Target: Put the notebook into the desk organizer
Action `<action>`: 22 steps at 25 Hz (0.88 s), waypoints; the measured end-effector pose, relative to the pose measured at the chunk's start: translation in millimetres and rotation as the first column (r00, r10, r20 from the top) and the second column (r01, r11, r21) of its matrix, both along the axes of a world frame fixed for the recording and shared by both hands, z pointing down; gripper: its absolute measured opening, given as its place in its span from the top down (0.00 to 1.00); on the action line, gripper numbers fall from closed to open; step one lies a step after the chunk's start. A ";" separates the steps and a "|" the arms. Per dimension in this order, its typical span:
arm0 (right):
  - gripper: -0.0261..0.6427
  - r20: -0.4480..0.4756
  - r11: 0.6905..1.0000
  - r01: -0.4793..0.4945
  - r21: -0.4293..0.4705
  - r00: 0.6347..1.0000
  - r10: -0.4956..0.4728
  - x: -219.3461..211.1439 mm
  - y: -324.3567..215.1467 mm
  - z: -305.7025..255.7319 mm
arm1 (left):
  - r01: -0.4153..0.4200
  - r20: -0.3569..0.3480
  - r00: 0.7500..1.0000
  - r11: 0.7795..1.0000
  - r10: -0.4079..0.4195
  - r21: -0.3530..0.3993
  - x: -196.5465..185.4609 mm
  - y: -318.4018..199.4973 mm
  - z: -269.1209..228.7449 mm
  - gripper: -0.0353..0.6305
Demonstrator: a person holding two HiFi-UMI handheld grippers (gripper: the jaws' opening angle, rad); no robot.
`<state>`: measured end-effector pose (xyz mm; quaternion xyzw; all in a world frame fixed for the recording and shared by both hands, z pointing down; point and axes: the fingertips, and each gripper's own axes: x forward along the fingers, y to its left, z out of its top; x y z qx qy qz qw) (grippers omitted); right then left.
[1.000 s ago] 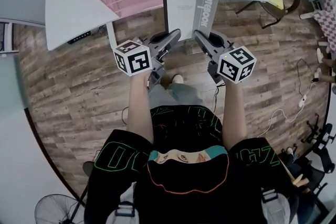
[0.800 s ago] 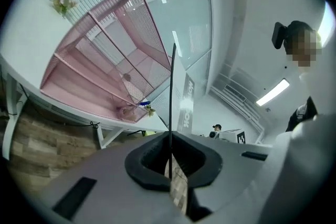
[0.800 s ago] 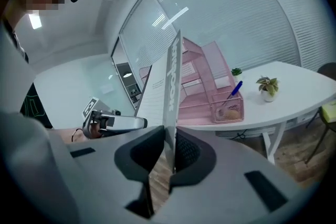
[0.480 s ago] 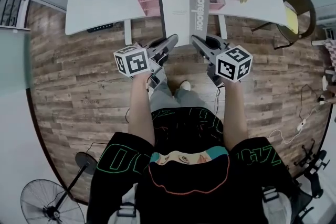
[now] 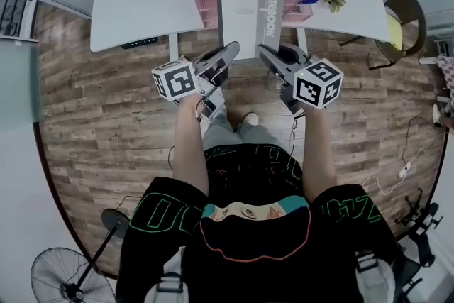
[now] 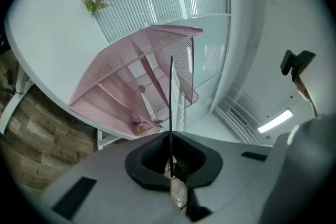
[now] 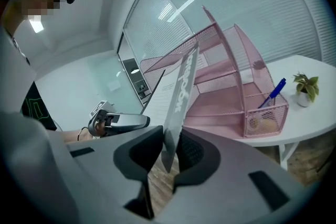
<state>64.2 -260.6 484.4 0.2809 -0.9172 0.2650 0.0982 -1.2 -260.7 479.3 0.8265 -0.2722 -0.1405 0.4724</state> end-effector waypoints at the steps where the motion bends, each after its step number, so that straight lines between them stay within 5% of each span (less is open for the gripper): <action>1: 0.88 0.004 1.000 -0.003 0.005 1.000 0.003 -2.0 -3.1 -2.4 | 0.006 -0.002 1.000 1.000 -0.006 0.000 -3.3 -2.8 -0.8 0.94; 13: 0.83 0.015 0.998 -0.046 0.043 0.999 0.045 -9.4 -37.4 -20.6 | 0.015 -0.058 0.998 1.000 -0.016 -0.010 -14.3 -34.8 -16.6 0.92; 22: 0.72 0.094 0.988 -0.136 0.066 0.987 0.129 -5.1 -62.4 -47.7 | 0.037 -0.143 0.989 0.997 -0.027 0.068 -30.2 -46.1 -46.7 0.64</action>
